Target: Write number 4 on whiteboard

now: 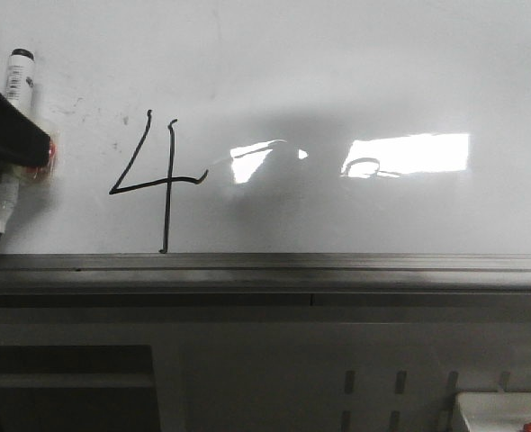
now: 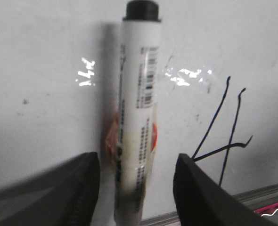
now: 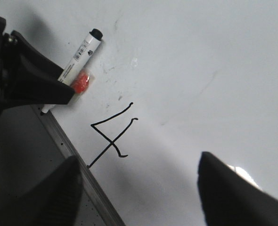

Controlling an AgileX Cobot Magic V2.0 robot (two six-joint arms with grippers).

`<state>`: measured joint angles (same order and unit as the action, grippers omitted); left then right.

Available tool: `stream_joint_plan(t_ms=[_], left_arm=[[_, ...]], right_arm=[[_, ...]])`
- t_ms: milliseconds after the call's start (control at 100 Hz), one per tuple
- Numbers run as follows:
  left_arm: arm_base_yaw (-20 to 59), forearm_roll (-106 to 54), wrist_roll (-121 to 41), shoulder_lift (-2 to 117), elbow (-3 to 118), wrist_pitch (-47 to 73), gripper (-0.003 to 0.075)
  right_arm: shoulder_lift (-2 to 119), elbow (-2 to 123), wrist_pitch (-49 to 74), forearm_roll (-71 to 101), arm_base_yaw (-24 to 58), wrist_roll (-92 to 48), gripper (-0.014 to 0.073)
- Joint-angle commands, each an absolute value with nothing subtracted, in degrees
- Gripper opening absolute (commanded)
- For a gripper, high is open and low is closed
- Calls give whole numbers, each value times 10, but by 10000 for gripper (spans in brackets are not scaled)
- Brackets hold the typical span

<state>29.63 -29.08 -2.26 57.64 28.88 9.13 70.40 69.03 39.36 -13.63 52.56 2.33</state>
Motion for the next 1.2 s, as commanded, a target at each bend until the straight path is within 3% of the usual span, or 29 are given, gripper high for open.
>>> stream_joint_plan(t_ms=[0,80,150,220,520,830,1190], left_arm=[[295,-285,-20,525,304,72,334],[295,-285,-20,481,304,87,296],[295,-280,-20,436,304,92,180],[295,-274,-20,385,304,93,-21],[295,-119,-28,205,281,100,-20],[295,-49,-40,68,200,113,-20],[295,-65,-40,53,198,113,-20]], right_arm=[[675,707,362,-154,522,23,180],[660,707,362,-154,522,23,-71],[643,701,363,-154,522,25,-62],[616,678,339,-154,522,25,-63],[381,410,49,-154,522,26,-63],[173,245,54,-140,522,26,-63],[138,234,54,-140,522,26,-64]])
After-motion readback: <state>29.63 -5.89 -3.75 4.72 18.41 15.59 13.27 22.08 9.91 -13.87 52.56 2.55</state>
